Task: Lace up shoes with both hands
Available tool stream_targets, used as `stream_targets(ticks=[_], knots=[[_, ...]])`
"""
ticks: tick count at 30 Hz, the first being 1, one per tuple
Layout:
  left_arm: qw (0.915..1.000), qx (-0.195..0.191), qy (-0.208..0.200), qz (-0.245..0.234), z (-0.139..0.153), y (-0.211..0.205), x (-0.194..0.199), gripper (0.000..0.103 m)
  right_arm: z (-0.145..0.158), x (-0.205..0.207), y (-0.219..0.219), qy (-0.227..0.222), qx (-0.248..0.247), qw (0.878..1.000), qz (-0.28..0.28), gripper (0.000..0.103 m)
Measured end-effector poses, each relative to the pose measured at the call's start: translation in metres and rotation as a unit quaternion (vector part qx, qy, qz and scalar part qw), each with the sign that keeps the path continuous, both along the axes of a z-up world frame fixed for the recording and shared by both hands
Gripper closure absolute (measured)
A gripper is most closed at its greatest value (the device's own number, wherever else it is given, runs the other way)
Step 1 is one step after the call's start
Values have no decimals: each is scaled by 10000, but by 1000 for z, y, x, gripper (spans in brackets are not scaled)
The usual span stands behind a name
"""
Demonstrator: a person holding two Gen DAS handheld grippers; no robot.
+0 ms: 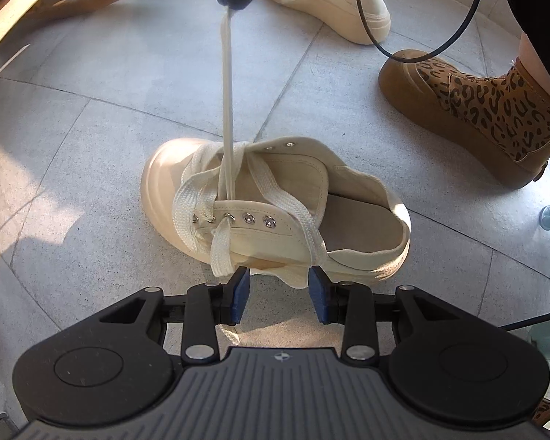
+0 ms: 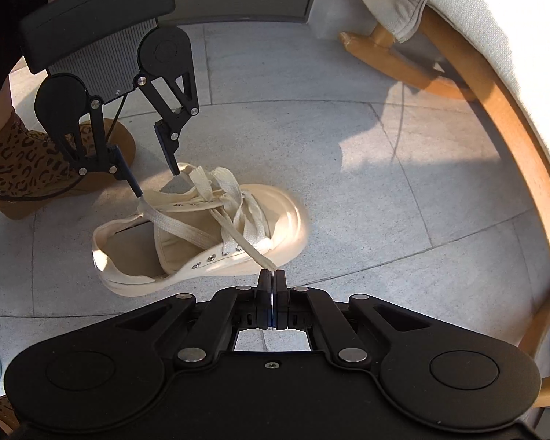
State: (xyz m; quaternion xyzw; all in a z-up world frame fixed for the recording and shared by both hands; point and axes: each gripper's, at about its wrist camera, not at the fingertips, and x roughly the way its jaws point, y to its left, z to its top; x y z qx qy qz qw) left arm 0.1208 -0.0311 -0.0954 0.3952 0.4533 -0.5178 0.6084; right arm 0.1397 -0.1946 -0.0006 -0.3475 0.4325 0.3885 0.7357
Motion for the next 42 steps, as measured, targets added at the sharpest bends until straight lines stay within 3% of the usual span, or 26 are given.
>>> stream_targets(ticks=[6, 10, 12, 16, 20, 31, 36, 42], knots=[[9999, -36, -92, 49, 3, 2, 2, 70, 60, 9, -19, -529, -159, 9969, -559, 103], [9998, -96, -153, 59, 5, 0, 4, 70, 77, 17, -29, -203, -153, 9959, -872, 103], [9997, -151, -189, 80, 8, -2, 5, 70, 67, 16, -23, 73, -134, 9971, -741, 103], [9988, -367, -231, 245, 14, 1, 8, 70, 25, 9, -6, 484, -173, 9982, -305, 86], [9970, -573, -199, 483, 15, 5, 15, 70, -29, 3, 10, 601, -236, 9979, 78, 85], [9975, -454, -208, 499, 10, 7, 15, 70, -115, -2, 24, 770, -406, 9898, 1127, 85], [9983, -361, -229, 390, 7, 6, 12, 70, -143, -4, 26, 762, -561, 9883, 1199, 85], [9985, -326, -238, 360, 6, 6, 12, 70, -141, -6, 30, 615, -347, 9921, 1041, 88]])
